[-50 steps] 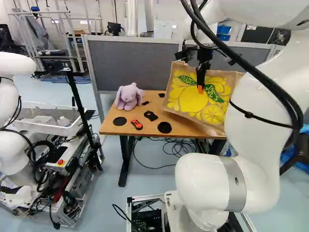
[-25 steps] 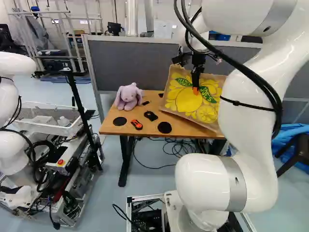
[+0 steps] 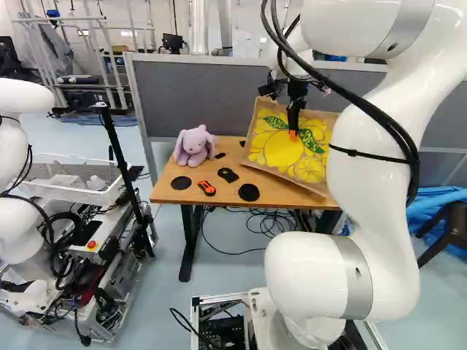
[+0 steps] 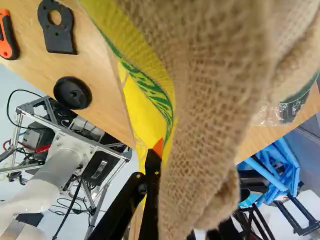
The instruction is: Pick up the bag on the ground and place it on the table
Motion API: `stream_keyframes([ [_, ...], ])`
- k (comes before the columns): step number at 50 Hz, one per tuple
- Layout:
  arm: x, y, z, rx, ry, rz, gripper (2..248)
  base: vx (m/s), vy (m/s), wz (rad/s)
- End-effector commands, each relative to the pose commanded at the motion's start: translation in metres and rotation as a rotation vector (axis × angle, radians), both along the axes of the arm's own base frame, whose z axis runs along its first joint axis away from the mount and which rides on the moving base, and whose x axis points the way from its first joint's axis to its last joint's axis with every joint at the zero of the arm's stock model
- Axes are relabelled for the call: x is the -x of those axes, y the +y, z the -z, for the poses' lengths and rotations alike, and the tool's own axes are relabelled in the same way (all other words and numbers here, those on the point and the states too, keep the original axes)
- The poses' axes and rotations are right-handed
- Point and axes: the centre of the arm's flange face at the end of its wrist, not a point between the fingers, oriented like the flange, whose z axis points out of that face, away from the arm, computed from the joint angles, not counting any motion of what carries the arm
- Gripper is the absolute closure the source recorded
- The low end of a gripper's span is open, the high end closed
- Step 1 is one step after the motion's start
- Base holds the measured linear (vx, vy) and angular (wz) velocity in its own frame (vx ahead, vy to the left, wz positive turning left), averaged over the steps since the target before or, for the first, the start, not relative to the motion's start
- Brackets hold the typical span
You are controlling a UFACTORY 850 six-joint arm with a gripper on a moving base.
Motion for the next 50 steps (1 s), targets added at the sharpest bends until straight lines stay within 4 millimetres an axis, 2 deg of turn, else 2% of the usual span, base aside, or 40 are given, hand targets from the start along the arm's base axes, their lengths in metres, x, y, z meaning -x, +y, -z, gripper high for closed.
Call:
stream_keyframes([
  [8, 0.0, 0.0, 0.0, 0.0, 0.0, 0.0, 220, 0.0, 0.0, 0.0],
  [9, 0.0, 0.0, 0.0, 0.0, 0.0, 0.0, 187, 0.0, 0.0, 0.0],
  [14, 0.0, 0.0, 0.0, 0.0, 0.0, 0.0, 187, 0.0, 0.0, 0.0],
  [15, 0.0, 0.0, 0.0, 0.0, 0.0, 0.0, 152, 0.0, 0.0, 0.0],
  [19, 0.0, 0.0, 0.0, 0.0, 0.0, 0.0, 152, 0.0, 0.0, 0.0],
  [20, 0.0, 0.0, 0.0, 0.0, 0.0, 0.0, 116, 0.0, 0.0, 0.0],
  [24, 0.0, 0.0, 0.0, 0.0, 0.0, 0.0, 116, 0.0, 0.0, 0.0],
  [25, 0.0, 0.0, 0.0, 0.0, 0.0, 0.0, 81, 0.0, 0.0, 0.0],
  [29, 0.0, 0.0, 0.0, 0.0, 0.0, 0.0, 81, 0.0, 0.0, 0.0],
  [30, 0.0, 0.0, 0.0, 0.0, 0.0, 0.0, 44, 0.0, 0.0, 0.0],
  [35, 0.001, 0.0, -0.004, 0.001, -0.006, 0.0, 44, 0.0, 0.0, 0.0],
  [36, 0.002, 0.0, -0.005, 0.002, -0.008, 0.0, 7, 0.0, 0.0, 0.0],
  [50, 0.01, 0.002, -0.026, 0.01, -0.044, 0.0, 3, 0.0, 0.0, 0.0],
])
